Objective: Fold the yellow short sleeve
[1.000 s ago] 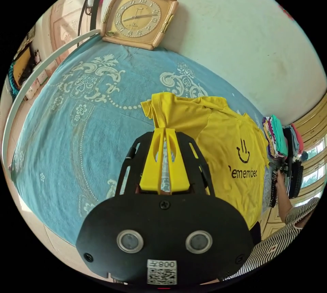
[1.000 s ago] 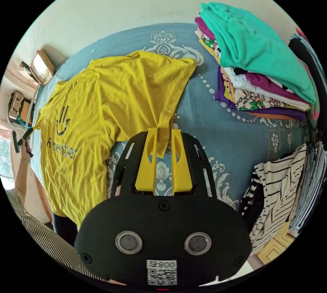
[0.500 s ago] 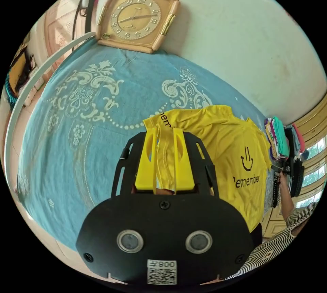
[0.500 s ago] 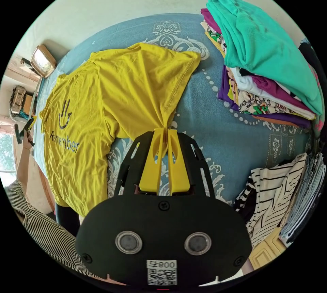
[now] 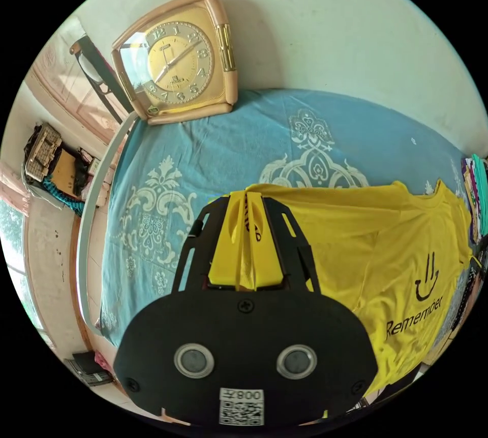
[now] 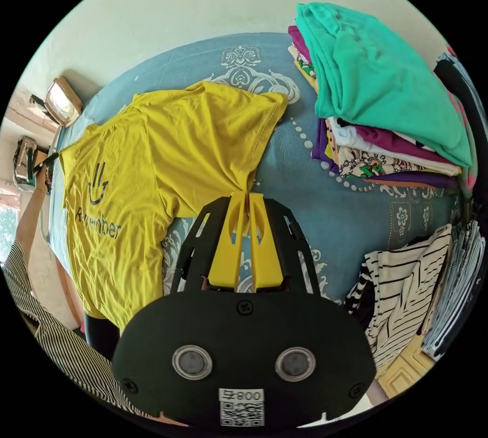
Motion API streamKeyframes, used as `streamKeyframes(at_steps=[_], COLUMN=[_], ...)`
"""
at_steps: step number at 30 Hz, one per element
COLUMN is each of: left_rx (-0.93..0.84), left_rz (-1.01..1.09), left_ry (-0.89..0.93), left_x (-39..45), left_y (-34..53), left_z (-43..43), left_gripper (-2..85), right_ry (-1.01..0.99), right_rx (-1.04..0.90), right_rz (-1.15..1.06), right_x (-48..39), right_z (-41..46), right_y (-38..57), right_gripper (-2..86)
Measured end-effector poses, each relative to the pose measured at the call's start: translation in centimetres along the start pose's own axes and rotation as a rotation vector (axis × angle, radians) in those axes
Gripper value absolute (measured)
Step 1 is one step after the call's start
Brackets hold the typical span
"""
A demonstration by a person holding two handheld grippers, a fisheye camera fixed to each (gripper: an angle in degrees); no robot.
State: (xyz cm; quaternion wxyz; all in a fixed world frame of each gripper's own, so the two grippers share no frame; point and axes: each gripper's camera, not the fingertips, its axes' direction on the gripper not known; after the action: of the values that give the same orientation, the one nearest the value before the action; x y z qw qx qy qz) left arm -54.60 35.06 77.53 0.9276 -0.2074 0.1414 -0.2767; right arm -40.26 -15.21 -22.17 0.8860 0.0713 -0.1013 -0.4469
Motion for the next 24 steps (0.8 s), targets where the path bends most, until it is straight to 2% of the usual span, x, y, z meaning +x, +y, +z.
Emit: streamKeyframes(at_steps=[4,7,12,17,20,24], left_rx=[-0.050,-0.023,0.046,-0.009,-0.063,-0.134], left_rz=[-0.039,-0.110,-0.255,-0.222,-0.175,-0.125], left_ry=[0.010,0.073,0.246,0.471,0.571,0.627], left_x=[0.2,-1.0,-5.5,-5.1,-3.3,-1.8], left_y=[1.3,4.1,11.9,20.5,25.7,31.5], left_z=[0.9,0.6,-0.6,-0.9,-1.1,-1.4], left_gripper=[2.0,4.0,6.9,7.2,7.2,7.3], right_ry=[-0.010,-0.060,-0.129,-0.169,-0.282,-0.196], right_rx=[-0.068,-0.039,0.046,0.098,0.127,0.088], right_rz=[0.021,0.058,0.156,0.303,0.275,0.122], right_x=[0.7,1.9,5.2,7.7,6.5,0.8], right_z=[0.8,-0.3,-4.0,-6.2,-7.2,-8.1], right_y=[-0.2,0.6,3.3,6.7,8.7,9.6], right_gripper=[1.8,2.6,5.9,4.0,4.6,5.3])
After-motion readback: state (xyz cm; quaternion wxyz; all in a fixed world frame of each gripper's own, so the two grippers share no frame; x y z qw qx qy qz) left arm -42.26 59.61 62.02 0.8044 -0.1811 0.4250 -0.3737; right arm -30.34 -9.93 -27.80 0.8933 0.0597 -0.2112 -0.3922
